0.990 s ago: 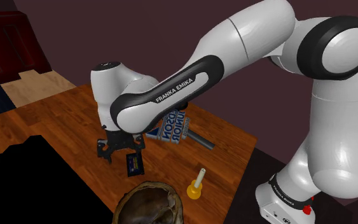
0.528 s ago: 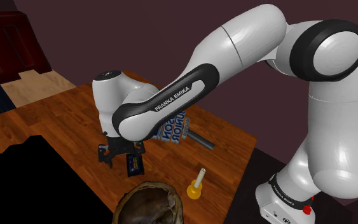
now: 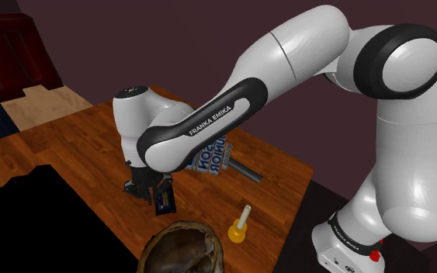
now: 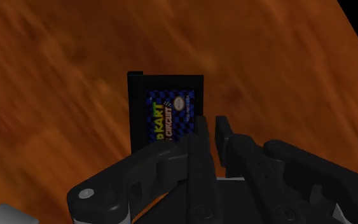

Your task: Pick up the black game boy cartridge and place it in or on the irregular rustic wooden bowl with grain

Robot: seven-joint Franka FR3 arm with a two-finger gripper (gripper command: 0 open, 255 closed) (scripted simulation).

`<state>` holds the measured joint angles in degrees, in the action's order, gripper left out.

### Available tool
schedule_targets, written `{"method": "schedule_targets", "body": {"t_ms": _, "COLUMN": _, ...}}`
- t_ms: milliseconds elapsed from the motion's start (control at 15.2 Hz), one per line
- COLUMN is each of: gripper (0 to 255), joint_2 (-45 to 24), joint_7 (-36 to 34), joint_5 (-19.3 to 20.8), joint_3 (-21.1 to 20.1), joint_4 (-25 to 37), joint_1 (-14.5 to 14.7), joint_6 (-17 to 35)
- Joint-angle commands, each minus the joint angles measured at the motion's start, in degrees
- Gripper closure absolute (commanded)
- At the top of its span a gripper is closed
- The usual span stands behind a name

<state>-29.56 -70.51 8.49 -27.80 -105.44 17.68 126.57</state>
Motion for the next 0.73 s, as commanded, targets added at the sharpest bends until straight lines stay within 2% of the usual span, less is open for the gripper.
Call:
{"method": "schedule_targets", "body": {"t_ms": 0, "gripper": 255, "joint_2": 0.00, "joint_7": 0.00, "joint_5": 0.00, "joint_3": 0.00, "joint_4": 0.00, "joint_1": 0.00, "joint_6": 0.00}}
{"method": "schedule_targets", "body": {"t_ms": 330, "gripper": 255, "joint_2": 0.00, "joint_7": 0.00, "joint_5": 0.00, "joint_3": 0.00, "joint_4": 0.00, "joint_1": 0.00, "joint_6": 0.00}}
{"method": "schedule_targets", "body": {"t_ms": 396, "gripper": 0, "joint_2": 0.00, "joint_7": 0.00, "joint_5": 0.00, "joint_3": 0.00, "joint_4": 0.00, "joint_1": 0.00, "joint_6": 0.00}}
{"method": "schedule_targets", "body": {"t_ms": 594, "gripper": 0, "joint_2": 7.95, "joint_7": -1.66, "joint_5": 3.36, "joint_3": 1.37, "joint_4": -9.20, "joint_1": -0.97, "joint_6": 6.08}}
{"method": "schedule_targets", "body": {"t_ms": 660, "gripper": 0, "joint_2": 9.14, "joint_7": -1.97, "joint_5": 3.93, "joint_3": 1.60, "joint_4": -10.53, "joint_1": -1.08, "joint_6": 6.97}}
